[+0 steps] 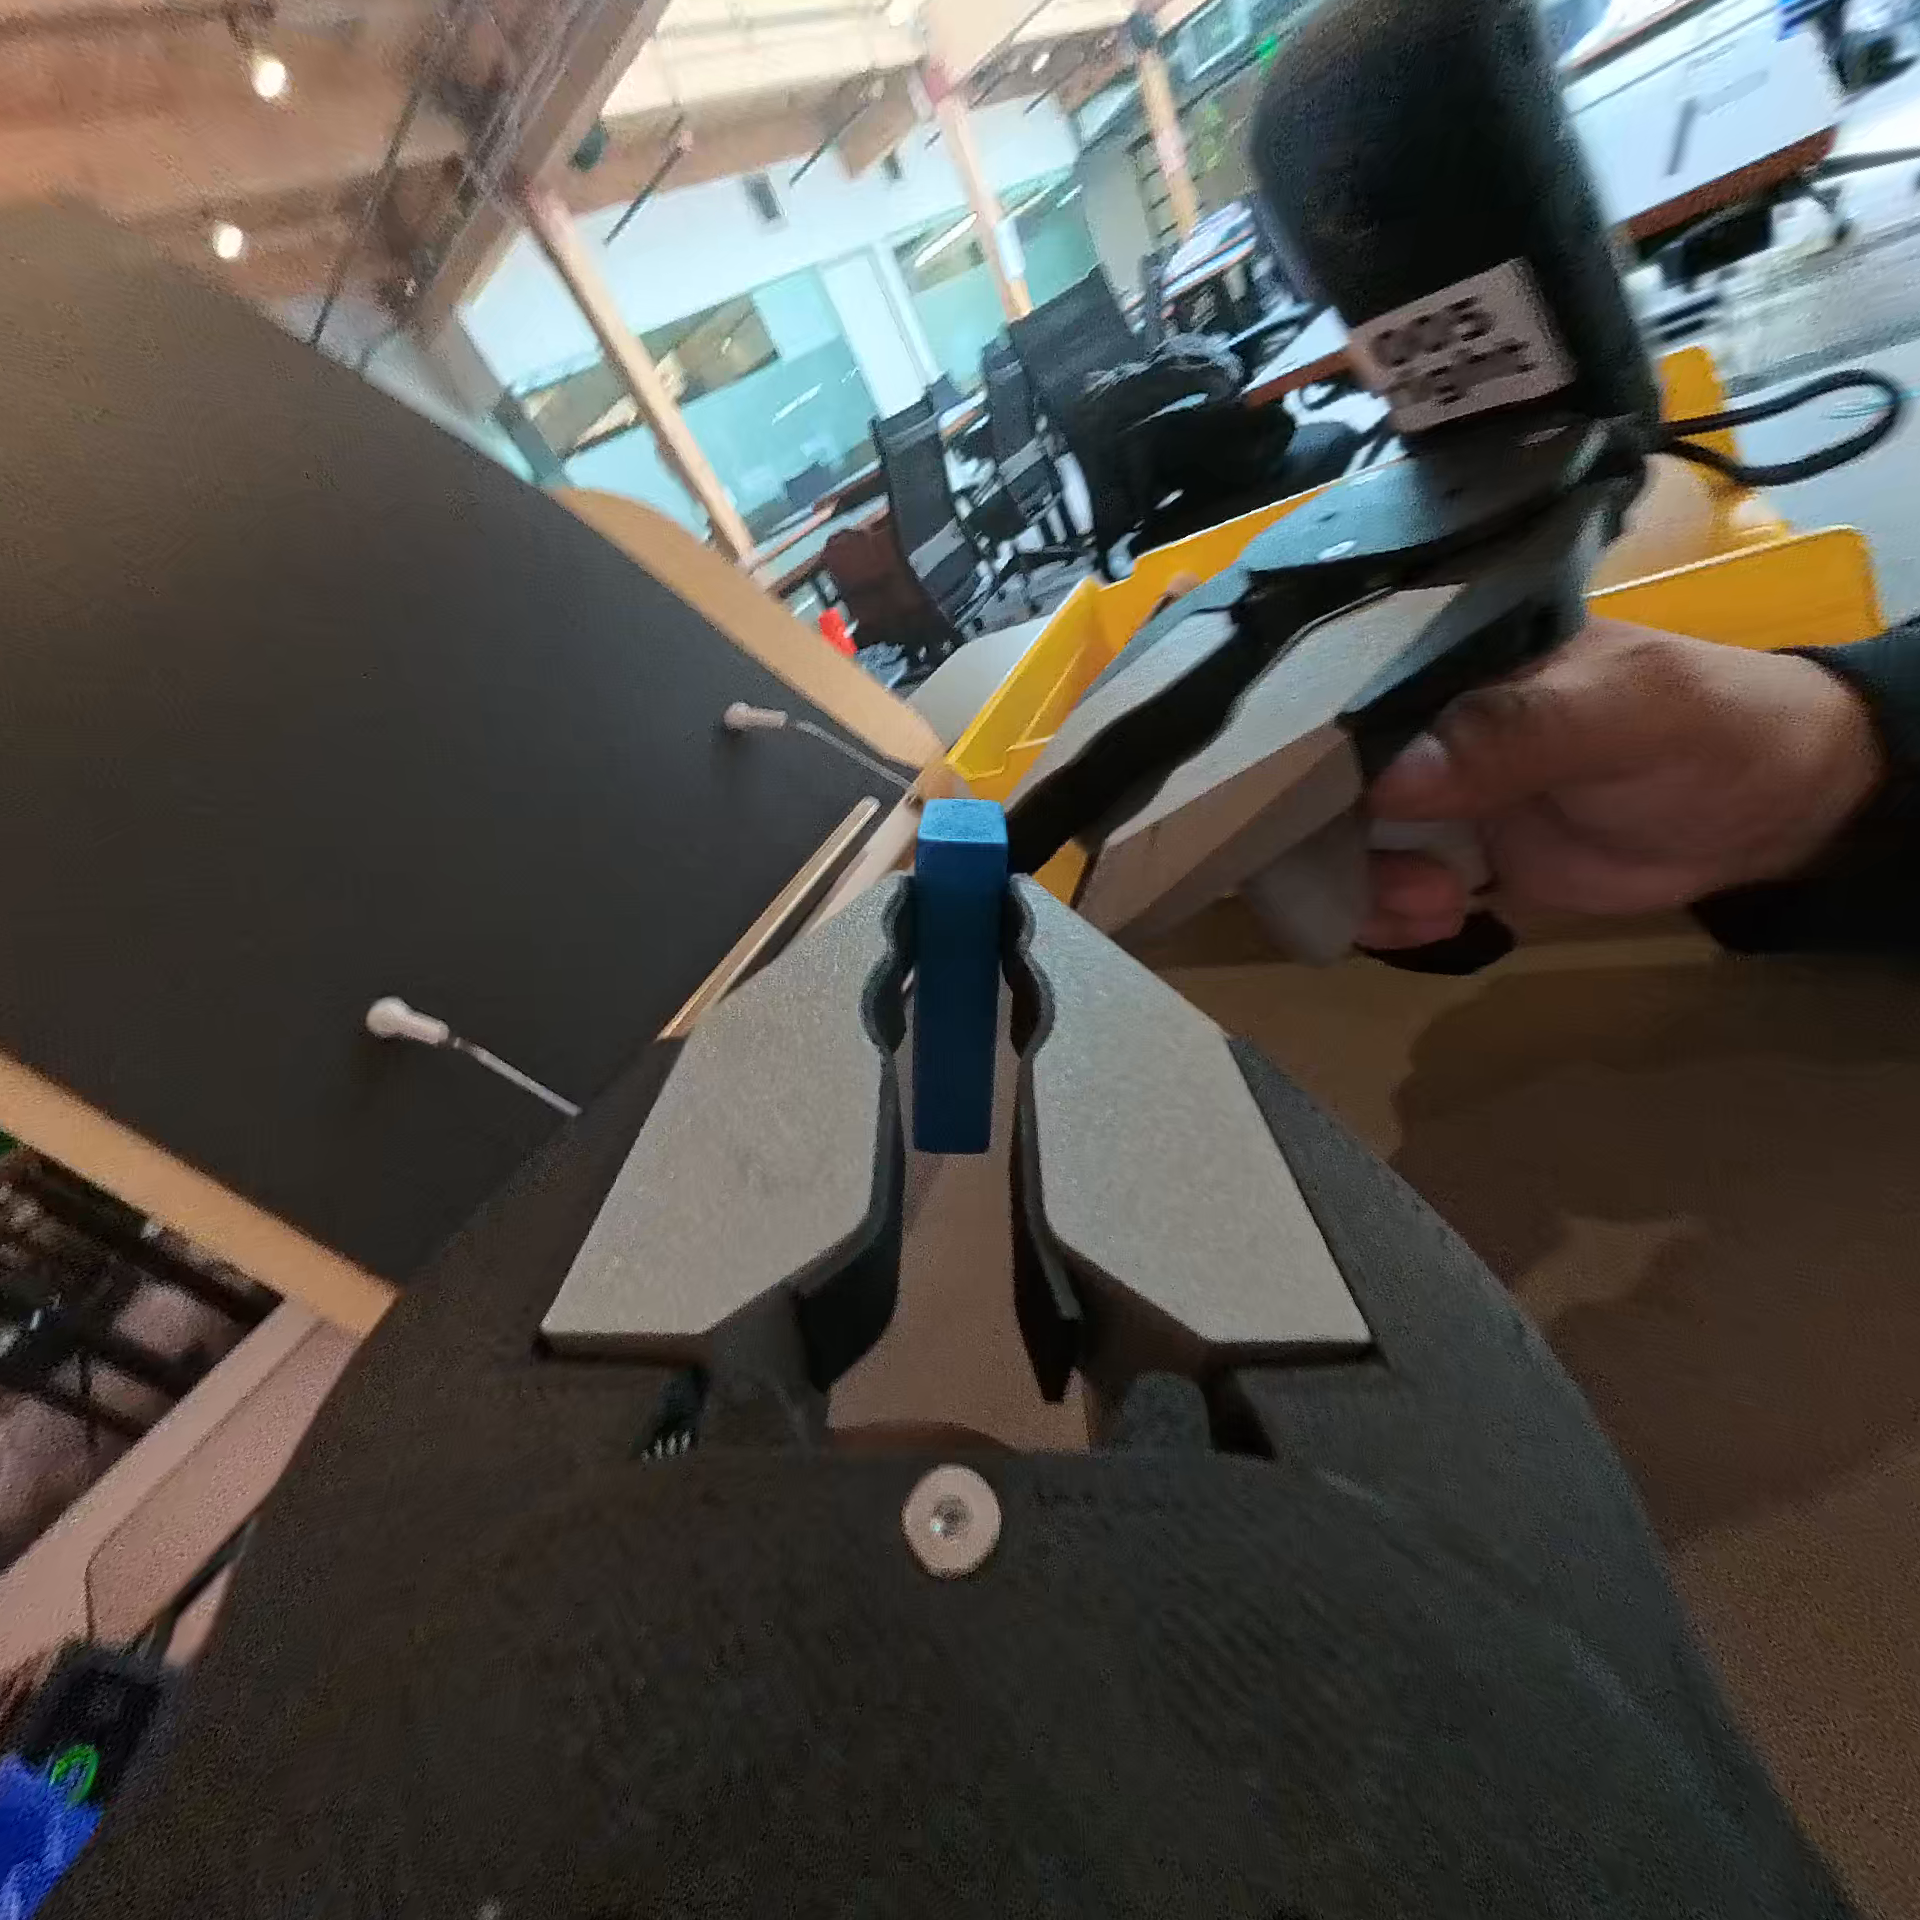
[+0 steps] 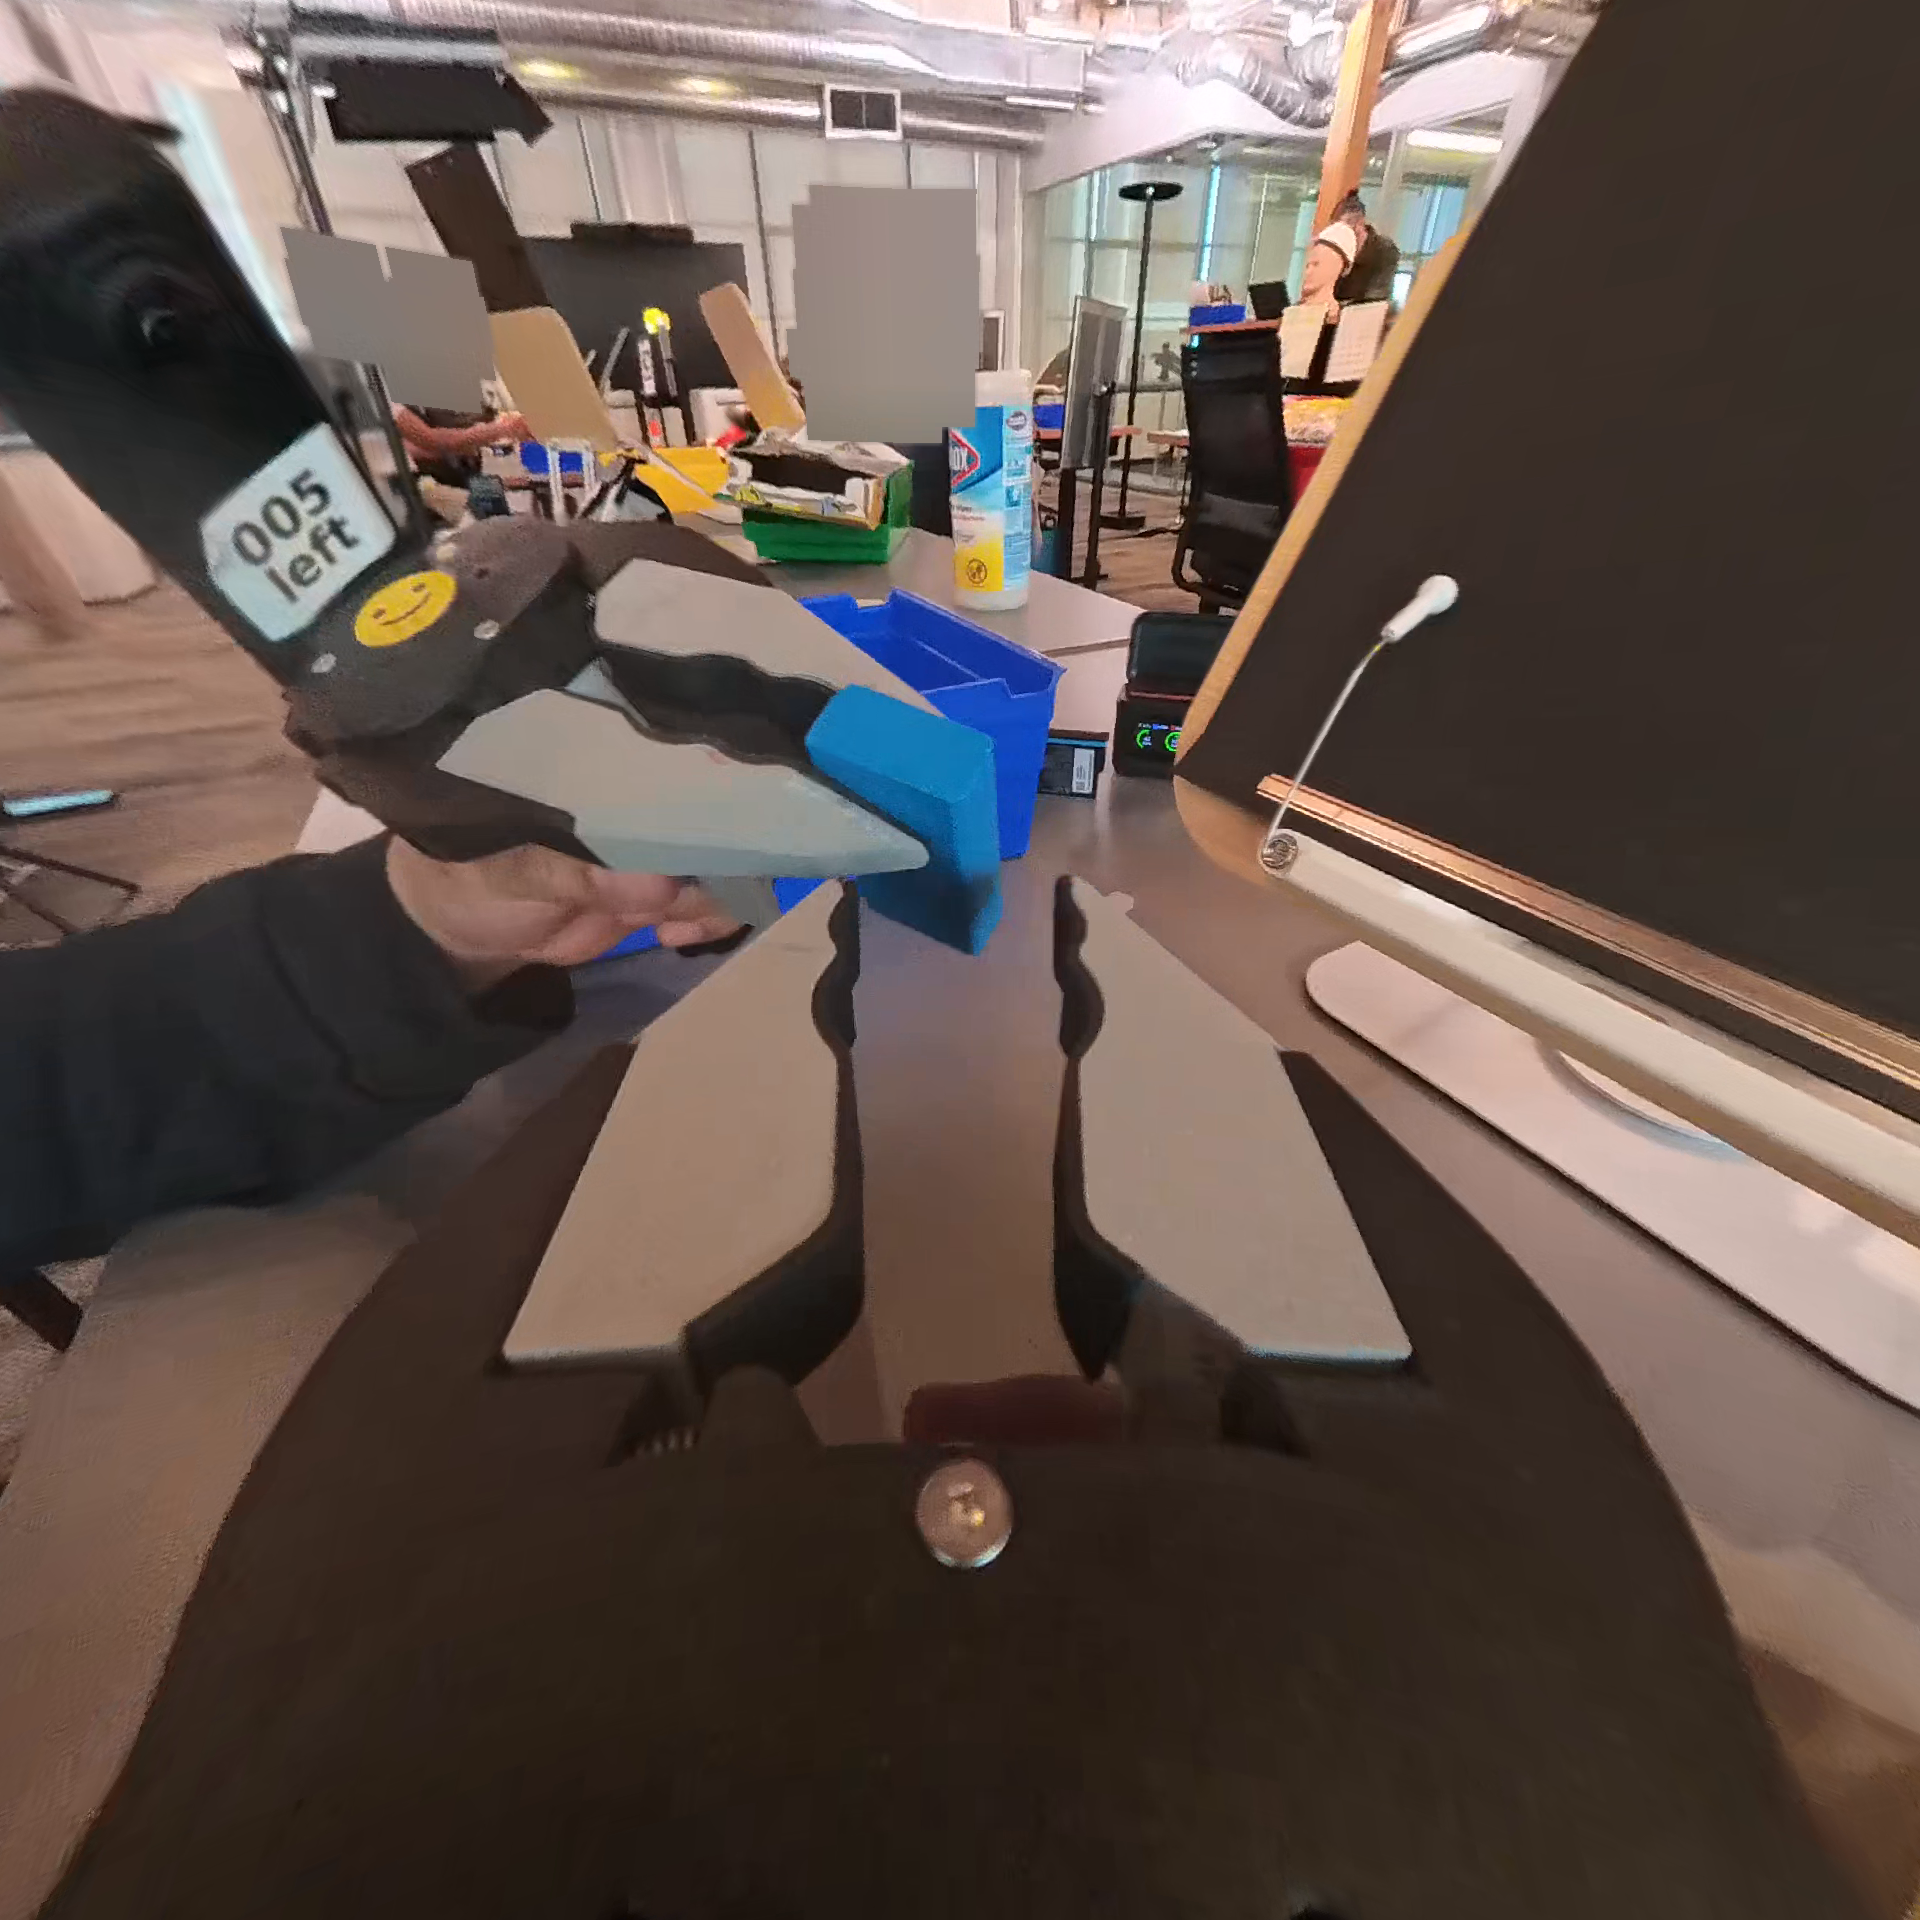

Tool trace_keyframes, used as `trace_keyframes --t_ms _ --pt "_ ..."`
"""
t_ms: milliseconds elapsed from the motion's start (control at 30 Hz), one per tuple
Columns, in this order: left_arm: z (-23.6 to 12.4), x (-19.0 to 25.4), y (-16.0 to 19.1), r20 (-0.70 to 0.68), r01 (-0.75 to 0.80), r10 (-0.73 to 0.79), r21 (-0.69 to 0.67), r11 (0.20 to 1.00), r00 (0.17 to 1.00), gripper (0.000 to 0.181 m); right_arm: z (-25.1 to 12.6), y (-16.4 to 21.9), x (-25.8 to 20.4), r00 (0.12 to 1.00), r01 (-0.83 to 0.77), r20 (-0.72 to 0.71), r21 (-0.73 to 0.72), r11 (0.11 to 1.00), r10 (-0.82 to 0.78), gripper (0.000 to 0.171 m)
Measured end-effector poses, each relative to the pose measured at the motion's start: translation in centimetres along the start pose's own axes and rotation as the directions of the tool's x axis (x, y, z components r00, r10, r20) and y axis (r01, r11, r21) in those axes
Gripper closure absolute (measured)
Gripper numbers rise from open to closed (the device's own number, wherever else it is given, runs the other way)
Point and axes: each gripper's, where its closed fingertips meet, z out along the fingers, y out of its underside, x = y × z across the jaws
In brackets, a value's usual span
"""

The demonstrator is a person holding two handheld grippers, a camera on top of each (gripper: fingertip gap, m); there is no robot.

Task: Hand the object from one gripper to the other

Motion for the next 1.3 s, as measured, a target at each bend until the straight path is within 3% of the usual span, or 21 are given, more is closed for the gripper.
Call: trace_keyframes --t_ms 167,333,433,500,567,633,700,800,933,1033,1200,1267,1300 --pt "-1.5 1.7 -1.6 -0.200 0.104 -0.081 0.107 0.989 0.976 0.168 -0.2 -0.9 -2.0 0.992 0.089 0.083 0.032 0.996 -0.091 0.129" --pt "-3.5 2.1 -4.6 -0.374 0.306 -0.195 0.265 0.914 0.907 0.168 -0.7 -2.3 -5.5 0.962 0.145 0.216 0.122 0.982 -0.169 0.140" --pt "-4.0 3.1 -5.3 -0.457 0.353 -0.201 0.276 0.894 0.866 0.168 -0.7 -2.5 -5.7 0.957 0.193 0.193 0.138 0.971 -0.217 0.142" --pt "-3.7 3.7 -5.3 -0.472 0.362 -0.210 0.257 0.896 0.856 0.168 -0.9 -2.4 -6.4 0.942 0.225 0.221 0.139 0.964 -0.252 0.153" --pt "-3.6 3.5 -5.3 -0.484 0.415 -0.263 0.240 0.878 0.835 0.164 -0.9 -2.5 -6.0 0.934 0.295 0.169 0.136 0.946 -0.316 0.156" --pt "-3.4 2.1 -5.2 -0.468 0.506 -0.368 0.212 0.836 0.804 0.155 -0.9 -3.1 -4.4 0.900 0.433 0.003 0.129 0.892 -0.437 0.158" --pt "-3.4 0.8 -5.0 -0.473 0.603 -0.468 0.181 0.777 0.746 0.143 -1.0 -3.1 -2.8 0.794 0.599 -0.163 0.042 0.800 -0.586 0.158" --pt "-2.8 -0.2 -3.7 -0.450 0.681 -0.576 0.103 0.725 0.682 0.133 -0.7 -2.3 -0.8 0.542 0.772 -0.303 -0.187 0.607 -0.783 0.159" --pt "-1.7 -0.2 -1.3 -0.405 0.745 -0.691 -0.036 0.666 0.598 0.119 -0.6 -1.2 1.3 0.303 0.812 -0.303 -0.414 0.411 -0.904 0.159" --pt "-1.5 -0.2 -0.6 -0.405 0.798 -0.754 -0.091 0.596 0.517 0.125 -0.6 -1.2 1.6 0.133 0.837 -0.260 -0.487 0.249 -0.956 0.159" --pt "-0.9 1.9 1.3 -0.424 0.824 -0.832 -0.277 0.494 0.357 0.130 0.3 0.1 1.1 -0.006 0.842 -0.159 -0.534 0.081 -0.987 0.159" --pt "-0.6 2.7 1.9 -0.424 0.810 -0.841 -0.324 0.488 0.337 0.138 0.3 0.1 1.2 -0.050 0.836 -0.142 -0.547 0.036 -0.989 0.159" --pt "-0.8 2.7 1.4 -0.453 0.818 -0.833 -0.313 0.483 0.318 0.152 0.2 0.2 1.4 -0.062 0.830 -0.133 -0.557 0.023 -0.989 0.159"
